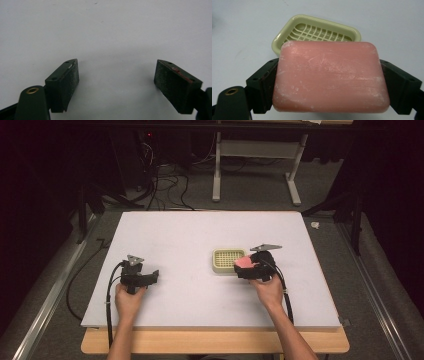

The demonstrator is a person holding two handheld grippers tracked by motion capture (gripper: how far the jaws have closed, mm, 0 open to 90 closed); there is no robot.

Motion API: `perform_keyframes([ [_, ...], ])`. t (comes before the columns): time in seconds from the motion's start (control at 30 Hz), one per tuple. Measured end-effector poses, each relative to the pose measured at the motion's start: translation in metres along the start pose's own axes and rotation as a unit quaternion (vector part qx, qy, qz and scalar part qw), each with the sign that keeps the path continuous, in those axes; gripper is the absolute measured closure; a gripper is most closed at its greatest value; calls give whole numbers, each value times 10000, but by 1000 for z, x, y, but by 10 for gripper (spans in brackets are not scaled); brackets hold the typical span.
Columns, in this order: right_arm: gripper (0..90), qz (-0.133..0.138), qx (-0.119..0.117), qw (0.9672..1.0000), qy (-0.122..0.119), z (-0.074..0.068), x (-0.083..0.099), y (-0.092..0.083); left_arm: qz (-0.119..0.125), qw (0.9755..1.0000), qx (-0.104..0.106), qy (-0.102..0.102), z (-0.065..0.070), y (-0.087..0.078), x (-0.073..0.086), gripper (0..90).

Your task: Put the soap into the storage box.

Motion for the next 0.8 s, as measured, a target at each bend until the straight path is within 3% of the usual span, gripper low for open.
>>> perform_keyframes([
  [0.3,136,-100,24,9999,-64,-8,-14,14,3,10000,-3,0,0,0,0,205],
  [0.47,136,-119,-87,9999,-13,-10,-20,21,-7,10000,-4,4,0,0,0,206],
  [0.8,136,-275,-56,9996,47,-15,-30,36,-1,10000,-5,6,0,0,0,205],
])
Point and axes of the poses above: each handheld gripper's, and its own axes: y roughly forward along the jaws, x roughly out of its underside, z roughly to its right, the point moved 6 cm from there along y, roughly forward along the jaws, and after that the axes turned 1 degree about y, right-handed, at the moved point
